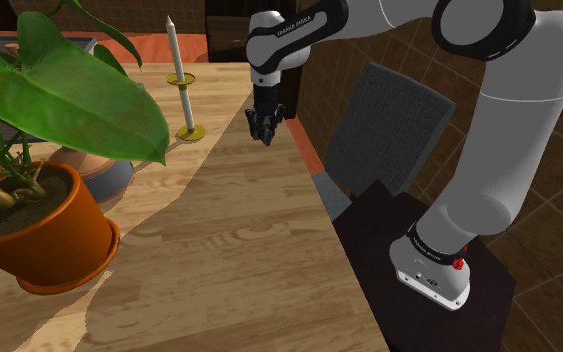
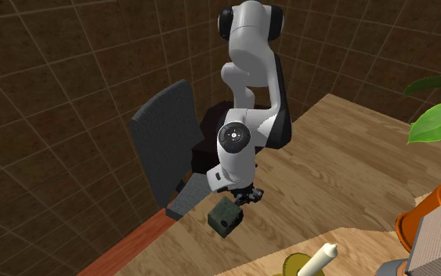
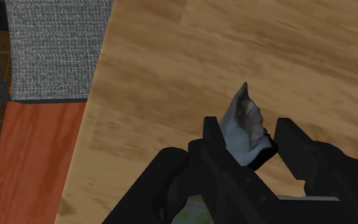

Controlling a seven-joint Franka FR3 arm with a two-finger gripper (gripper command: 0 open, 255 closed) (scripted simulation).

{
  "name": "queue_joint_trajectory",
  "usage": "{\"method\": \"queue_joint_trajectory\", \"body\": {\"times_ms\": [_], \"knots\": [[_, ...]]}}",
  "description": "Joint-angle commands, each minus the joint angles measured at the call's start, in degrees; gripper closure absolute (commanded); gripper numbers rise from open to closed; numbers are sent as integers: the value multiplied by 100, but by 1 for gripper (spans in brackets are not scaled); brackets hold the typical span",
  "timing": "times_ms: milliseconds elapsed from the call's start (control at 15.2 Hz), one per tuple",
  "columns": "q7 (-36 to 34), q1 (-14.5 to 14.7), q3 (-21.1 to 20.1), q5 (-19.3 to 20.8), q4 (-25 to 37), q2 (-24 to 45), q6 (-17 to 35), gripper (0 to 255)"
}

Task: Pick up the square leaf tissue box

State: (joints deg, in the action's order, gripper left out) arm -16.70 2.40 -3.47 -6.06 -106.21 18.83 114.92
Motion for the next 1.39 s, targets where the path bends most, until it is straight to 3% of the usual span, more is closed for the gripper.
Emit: {"method": "queue_joint_trajectory", "body": {"times_ms": [0,264,1320], "knots": [[0,-1,2,1,0,1,1,255],[-4,2,0,1,-1,9,11,255],[-96,-13,1,14,578,-436,-1010,255]]}}
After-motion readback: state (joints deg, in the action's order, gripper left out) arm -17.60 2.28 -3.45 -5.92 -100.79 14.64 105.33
